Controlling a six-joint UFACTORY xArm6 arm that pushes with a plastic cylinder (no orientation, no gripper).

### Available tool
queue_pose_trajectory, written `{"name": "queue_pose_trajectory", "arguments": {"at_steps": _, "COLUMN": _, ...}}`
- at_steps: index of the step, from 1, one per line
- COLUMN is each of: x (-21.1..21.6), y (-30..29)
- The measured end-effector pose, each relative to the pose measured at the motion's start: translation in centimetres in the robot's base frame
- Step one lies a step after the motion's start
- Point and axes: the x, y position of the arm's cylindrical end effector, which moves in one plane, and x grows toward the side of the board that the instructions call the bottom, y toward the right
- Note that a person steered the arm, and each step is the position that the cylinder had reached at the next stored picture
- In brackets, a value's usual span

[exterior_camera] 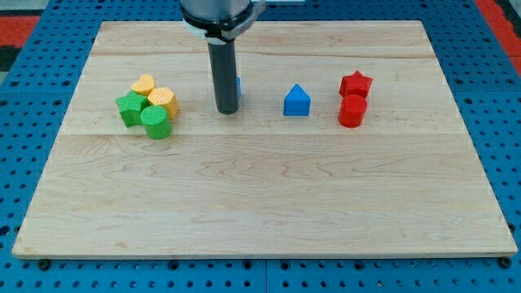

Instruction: Drag the blue triangle into the left side of the red star

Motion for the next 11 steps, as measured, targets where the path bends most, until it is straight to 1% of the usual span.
{"name": "queue_pose_trajectory", "arguments": {"at_steps": 1, "x": -1.0, "y": 0.1}}
{"name": "queue_pose_trajectory", "arguments": {"at_steps": 2, "x": 1.2, "y": 2.5}}
{"name": "queue_pose_trajectory", "arguments": {"at_steps": 3, "x": 2.8, "y": 6.5}}
{"name": "queue_pose_trajectory", "arguments": {"at_steps": 4, "x": 1.8, "y": 7.7}}
{"name": "queue_pose_trajectory", "arguments": {"at_steps": 6, "x": 1.6, "y": 10.9}}
{"name": "queue_pose_trajectory", "arguments": {"at_steps": 8, "x": 1.6, "y": 12.4}}
{"name": "queue_pose_trajectory", "arguments": {"at_steps": 11, "x": 0.1, "y": 12.4}}
